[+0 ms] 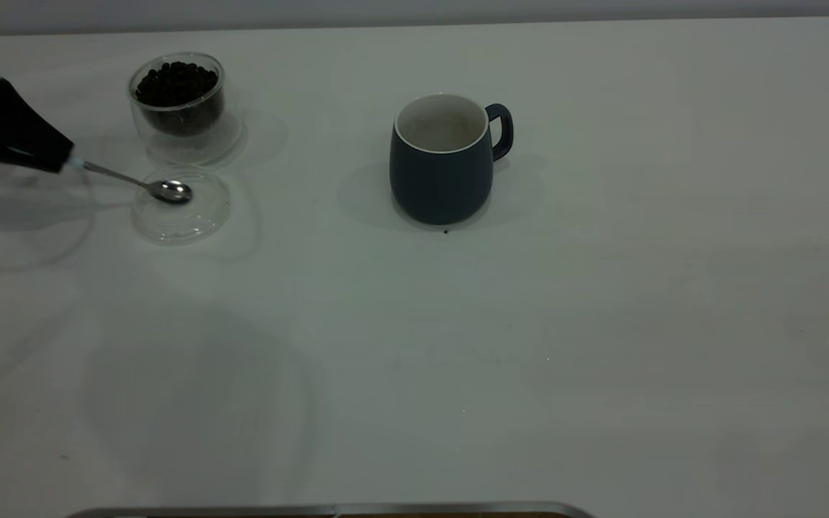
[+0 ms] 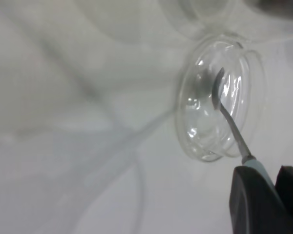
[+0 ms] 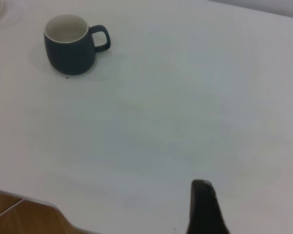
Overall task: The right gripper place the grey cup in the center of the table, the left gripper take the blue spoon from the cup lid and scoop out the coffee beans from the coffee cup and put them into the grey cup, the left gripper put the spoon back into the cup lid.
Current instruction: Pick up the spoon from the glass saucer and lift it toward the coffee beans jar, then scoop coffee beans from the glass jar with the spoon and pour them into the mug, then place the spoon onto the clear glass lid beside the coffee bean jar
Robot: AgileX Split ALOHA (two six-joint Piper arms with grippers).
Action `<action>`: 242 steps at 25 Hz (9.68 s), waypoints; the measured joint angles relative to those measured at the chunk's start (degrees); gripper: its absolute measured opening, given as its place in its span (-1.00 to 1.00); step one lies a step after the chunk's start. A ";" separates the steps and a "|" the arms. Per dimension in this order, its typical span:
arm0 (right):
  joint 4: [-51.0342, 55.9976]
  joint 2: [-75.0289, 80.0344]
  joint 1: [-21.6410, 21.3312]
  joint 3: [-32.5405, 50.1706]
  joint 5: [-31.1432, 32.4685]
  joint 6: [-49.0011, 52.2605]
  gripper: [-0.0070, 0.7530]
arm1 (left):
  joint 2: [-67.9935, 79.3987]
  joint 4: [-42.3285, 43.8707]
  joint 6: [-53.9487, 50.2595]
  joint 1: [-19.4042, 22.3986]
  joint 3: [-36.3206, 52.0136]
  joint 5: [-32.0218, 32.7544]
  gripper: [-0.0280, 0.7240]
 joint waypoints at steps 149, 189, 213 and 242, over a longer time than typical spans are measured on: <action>0.00 0.00 0.00 0.00 0.00 0.00 0.36 | -0.09 -23.49 -6.34 4.63 0.00 -0.37 -0.60; 0.00 0.00 0.00 0.00 0.00 0.00 0.36 | -5.50 -22.48 -7.38 -22.73 0.00 -0.13 -0.60; 0.00 0.00 0.00 0.00 0.00 0.00 0.36 | -1.53 -22.75 29.58 -24.94 0.00 -3.98 -0.60; 0.00 0.00 0.00 0.00 0.00 0.00 0.36 | -13.86 -15.03 1.12 2.52 14.83 -0.24 -0.60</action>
